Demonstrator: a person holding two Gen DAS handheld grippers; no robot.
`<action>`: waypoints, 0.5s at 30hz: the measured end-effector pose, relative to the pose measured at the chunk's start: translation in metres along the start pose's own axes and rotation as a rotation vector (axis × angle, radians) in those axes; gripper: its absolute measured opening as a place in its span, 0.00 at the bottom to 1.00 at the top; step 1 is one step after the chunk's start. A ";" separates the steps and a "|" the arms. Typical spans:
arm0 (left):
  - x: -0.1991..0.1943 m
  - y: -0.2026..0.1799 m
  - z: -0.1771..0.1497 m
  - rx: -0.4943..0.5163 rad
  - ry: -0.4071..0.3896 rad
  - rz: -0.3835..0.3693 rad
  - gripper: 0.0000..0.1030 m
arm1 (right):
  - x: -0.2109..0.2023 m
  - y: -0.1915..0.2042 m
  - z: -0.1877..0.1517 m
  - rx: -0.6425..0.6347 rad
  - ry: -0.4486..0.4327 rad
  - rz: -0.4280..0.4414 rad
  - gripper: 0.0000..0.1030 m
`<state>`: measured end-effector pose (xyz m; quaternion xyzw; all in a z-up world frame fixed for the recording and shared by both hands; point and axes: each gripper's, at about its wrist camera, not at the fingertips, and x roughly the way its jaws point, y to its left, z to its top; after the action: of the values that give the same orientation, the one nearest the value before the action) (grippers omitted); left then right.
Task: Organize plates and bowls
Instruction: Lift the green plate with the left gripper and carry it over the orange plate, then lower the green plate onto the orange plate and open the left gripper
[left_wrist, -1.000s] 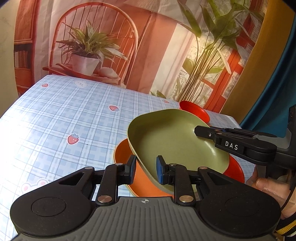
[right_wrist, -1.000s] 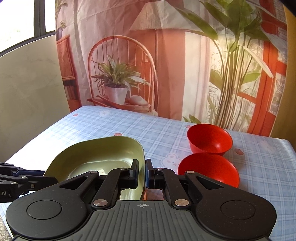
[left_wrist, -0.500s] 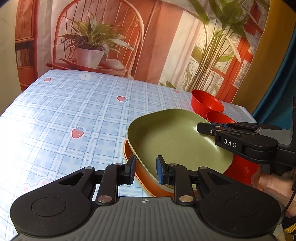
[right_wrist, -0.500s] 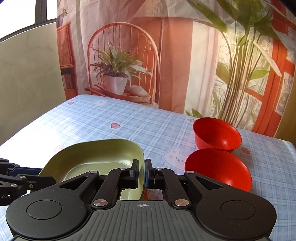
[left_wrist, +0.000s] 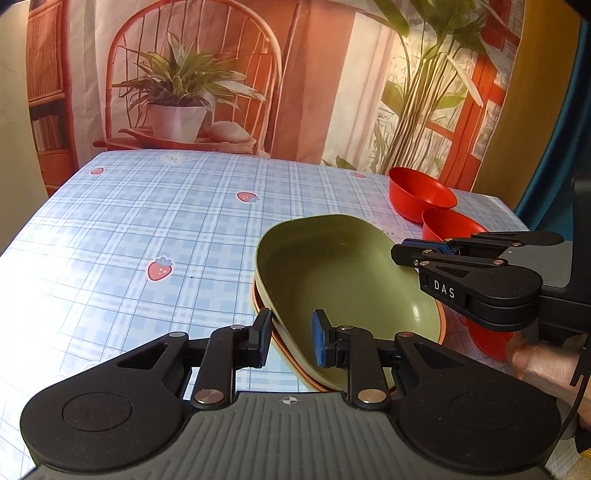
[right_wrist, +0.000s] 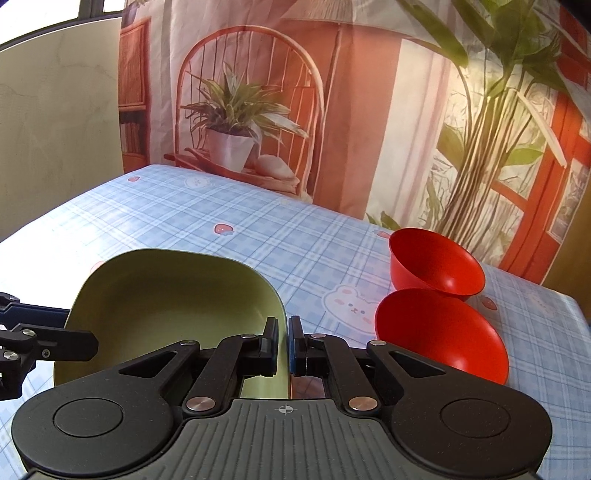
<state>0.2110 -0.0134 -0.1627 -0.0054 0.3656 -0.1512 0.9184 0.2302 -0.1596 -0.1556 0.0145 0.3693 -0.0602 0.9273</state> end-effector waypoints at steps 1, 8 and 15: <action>0.000 0.000 0.000 0.004 0.000 0.001 0.24 | 0.000 0.001 0.000 -0.002 -0.001 -0.003 0.05; -0.004 0.002 0.001 -0.014 -0.004 0.000 0.25 | -0.001 -0.001 -0.003 -0.003 0.009 -0.003 0.05; -0.010 0.003 0.000 -0.041 -0.014 0.012 0.28 | -0.004 -0.001 -0.006 0.014 0.013 -0.003 0.06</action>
<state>0.2046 -0.0077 -0.1564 -0.0231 0.3624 -0.1382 0.9214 0.2231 -0.1600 -0.1567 0.0207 0.3747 -0.0643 0.9247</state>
